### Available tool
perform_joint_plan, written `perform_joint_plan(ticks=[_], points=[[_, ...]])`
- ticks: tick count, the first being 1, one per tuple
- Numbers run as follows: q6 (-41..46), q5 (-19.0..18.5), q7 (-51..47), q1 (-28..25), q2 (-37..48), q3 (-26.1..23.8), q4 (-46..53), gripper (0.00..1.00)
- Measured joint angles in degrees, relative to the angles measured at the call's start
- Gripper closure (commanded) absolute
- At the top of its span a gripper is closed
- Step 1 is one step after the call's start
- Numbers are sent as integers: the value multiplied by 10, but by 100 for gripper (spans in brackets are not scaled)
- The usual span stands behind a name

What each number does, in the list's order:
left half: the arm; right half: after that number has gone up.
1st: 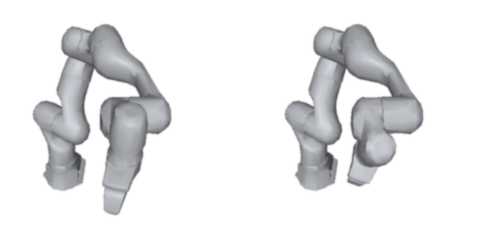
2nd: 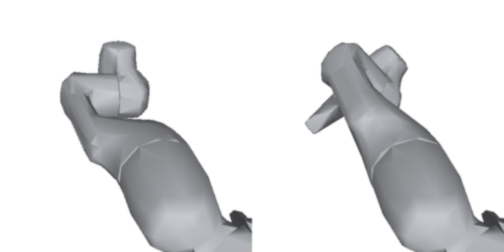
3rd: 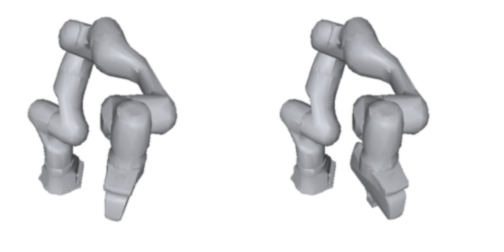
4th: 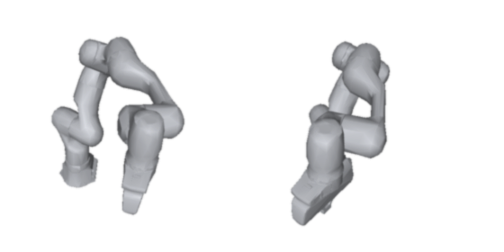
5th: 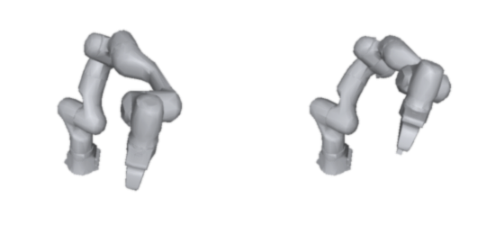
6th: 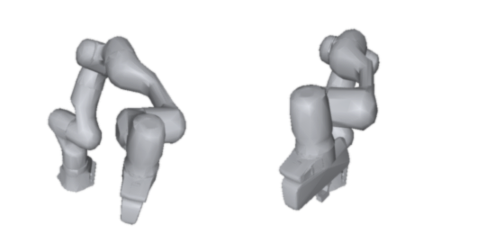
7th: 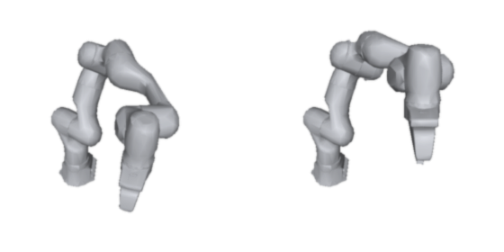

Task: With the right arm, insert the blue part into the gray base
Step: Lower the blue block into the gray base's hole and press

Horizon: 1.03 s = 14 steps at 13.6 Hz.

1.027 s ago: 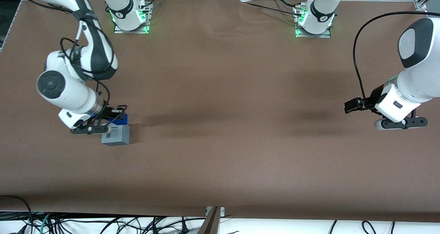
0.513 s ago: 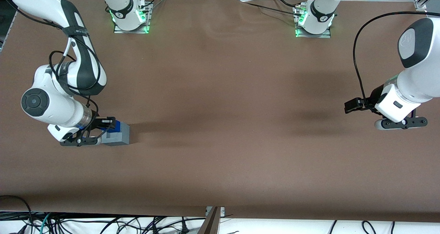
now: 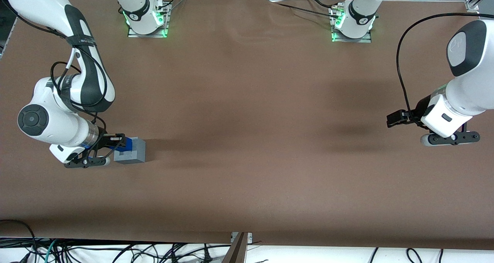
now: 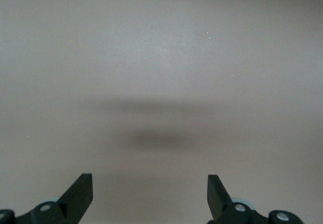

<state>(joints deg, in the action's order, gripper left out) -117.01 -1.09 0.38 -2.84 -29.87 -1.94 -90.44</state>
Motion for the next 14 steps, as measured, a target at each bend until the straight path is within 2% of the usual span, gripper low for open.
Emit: perform_joint_plan(ticks=[14], points=[[-4, 1, 8, 8, -18, -2, 8, 58]])
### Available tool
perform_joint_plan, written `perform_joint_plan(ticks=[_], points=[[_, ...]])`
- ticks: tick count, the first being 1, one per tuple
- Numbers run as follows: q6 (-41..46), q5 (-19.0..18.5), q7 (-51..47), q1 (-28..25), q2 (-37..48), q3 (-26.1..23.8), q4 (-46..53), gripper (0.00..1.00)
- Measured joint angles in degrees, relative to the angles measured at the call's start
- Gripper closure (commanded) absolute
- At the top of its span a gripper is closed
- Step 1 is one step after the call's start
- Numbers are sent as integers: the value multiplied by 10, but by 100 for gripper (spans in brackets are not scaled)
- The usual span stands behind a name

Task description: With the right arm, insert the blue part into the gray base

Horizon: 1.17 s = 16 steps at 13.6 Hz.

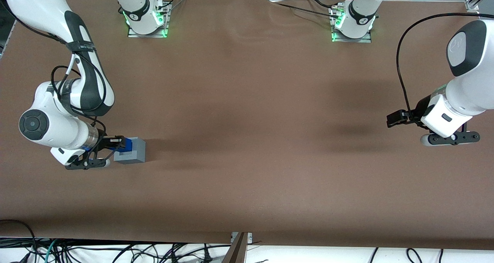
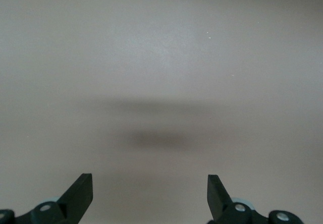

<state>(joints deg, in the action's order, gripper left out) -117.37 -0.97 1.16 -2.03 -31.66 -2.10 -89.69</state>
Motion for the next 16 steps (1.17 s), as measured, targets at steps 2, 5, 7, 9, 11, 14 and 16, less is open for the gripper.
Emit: perform_joint_plan(ticks=[2, 5, 7, 9, 11, 14, 16], points=[[0, 0, 0, 0, -4, 0, 6, 58], [-1, 0, 0, 0, -8, -1, 11, 58], [-5, 0, 0, 0, -12, -1, 15, 58], [-7, 0, 0, 0, -20, -1, 20, 58], [-8, 0, 0, 0, -24, -1, 22, 49], [-9, 1, 0, 0, -24, -1, 22, 1], [-9, 4, 0, 0, -24, -1, 23, 1]])
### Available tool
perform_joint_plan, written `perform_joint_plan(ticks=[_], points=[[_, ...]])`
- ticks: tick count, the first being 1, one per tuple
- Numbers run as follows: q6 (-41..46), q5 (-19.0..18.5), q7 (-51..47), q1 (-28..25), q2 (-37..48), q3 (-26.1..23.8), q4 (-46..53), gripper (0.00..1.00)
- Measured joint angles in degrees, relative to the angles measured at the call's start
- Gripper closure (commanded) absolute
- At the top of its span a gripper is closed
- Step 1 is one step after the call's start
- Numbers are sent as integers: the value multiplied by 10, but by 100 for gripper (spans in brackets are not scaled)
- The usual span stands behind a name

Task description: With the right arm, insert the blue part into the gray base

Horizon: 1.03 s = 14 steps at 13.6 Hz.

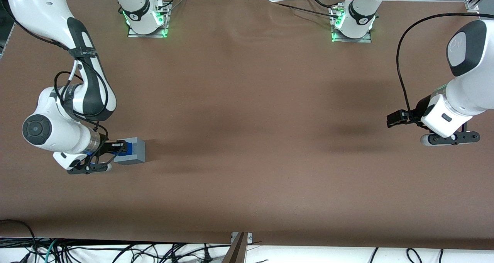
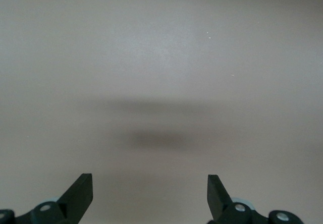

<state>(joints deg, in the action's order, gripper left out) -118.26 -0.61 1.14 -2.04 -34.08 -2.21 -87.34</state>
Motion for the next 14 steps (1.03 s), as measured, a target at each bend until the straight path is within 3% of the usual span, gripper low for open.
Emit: perform_joint_plan(ticks=[9, 14], points=[[14, 2, 0, -1, 23, -2, 25, 1], [185, 3, 0, -1, 160, -4, 38, 1]])
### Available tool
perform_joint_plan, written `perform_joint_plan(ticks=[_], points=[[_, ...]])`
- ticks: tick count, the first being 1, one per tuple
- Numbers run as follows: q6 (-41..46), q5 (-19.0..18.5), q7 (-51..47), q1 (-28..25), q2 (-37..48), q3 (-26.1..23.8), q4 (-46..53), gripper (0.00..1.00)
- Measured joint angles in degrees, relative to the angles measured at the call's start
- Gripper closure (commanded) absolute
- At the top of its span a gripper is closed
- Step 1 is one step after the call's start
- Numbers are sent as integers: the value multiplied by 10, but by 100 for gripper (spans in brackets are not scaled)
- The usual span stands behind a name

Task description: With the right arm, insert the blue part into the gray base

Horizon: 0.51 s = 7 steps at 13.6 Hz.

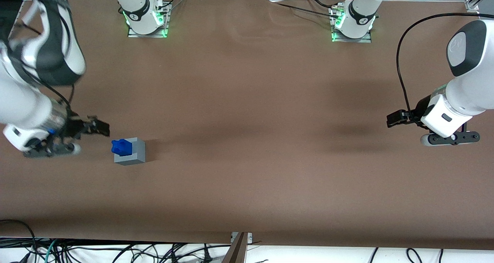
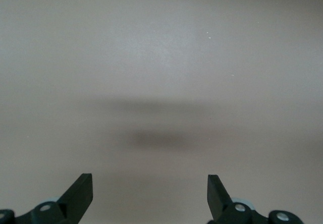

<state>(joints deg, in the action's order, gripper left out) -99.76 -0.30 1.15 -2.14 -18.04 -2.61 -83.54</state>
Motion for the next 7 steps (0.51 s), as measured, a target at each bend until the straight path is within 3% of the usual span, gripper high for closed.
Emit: perform_joint_plan(ticks=[3, 7], points=[[85, 2, 0, 0, 80, -1, -7, 1], [91, 6, 0, 0, 107, -1, -41, 1]])
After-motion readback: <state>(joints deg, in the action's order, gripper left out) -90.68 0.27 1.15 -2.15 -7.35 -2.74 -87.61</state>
